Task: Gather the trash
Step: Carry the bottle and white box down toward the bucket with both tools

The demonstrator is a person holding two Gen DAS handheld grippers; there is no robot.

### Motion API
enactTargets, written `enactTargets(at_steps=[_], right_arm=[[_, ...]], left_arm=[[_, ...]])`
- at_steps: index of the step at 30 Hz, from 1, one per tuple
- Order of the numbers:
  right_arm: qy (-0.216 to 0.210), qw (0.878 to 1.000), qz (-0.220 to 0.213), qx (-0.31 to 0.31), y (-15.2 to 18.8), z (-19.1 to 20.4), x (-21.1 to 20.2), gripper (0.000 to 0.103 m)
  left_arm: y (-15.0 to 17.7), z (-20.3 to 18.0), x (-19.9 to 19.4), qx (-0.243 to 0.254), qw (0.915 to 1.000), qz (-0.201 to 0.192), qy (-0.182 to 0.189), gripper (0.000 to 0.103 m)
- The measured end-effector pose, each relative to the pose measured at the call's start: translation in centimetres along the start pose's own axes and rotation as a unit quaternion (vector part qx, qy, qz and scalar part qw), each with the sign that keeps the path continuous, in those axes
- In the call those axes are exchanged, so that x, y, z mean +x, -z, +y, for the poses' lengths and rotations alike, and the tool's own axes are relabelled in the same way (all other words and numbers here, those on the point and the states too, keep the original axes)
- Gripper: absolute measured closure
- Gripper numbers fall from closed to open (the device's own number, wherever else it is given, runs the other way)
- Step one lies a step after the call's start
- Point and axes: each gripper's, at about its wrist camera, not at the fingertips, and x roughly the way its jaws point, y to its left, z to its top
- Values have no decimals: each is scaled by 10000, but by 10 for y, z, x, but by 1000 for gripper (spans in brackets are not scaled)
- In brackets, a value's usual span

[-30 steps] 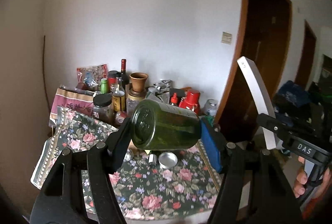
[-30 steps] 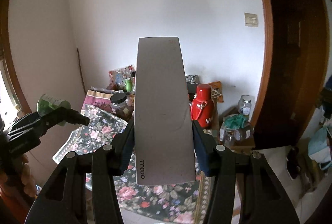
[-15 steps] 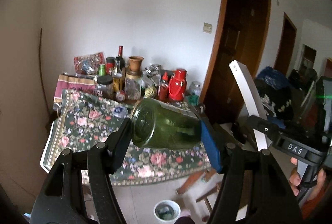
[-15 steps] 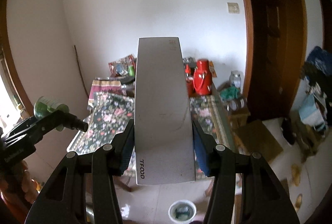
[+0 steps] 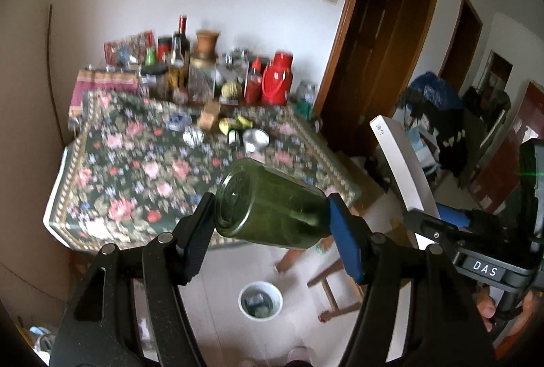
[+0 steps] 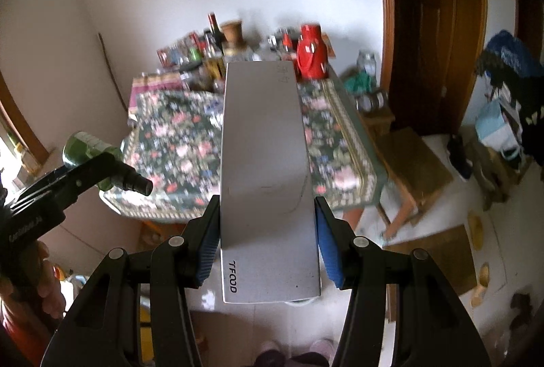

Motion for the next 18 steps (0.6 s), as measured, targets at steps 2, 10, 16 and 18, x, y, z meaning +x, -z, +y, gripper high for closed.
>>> enactTargets(at_steps=[2,10,16,18], right_arm=[[-47,9998,202,-5,8,-7,12,54],[-164,9932,1134,-215,60,-33,82,54],[-239,9791,2021,-53,118,-63,163,54],[-192,9735,2277,-48,138,-69,189,54]], left_arm=[[9,-1,15,-28,9998,172,-15,39],[69,3,108,-196,9937,1083,-222,39],[135,16,187,-300,9845,1660,-474,39],[161,25,215,-379,9800,1868,-581,39]])
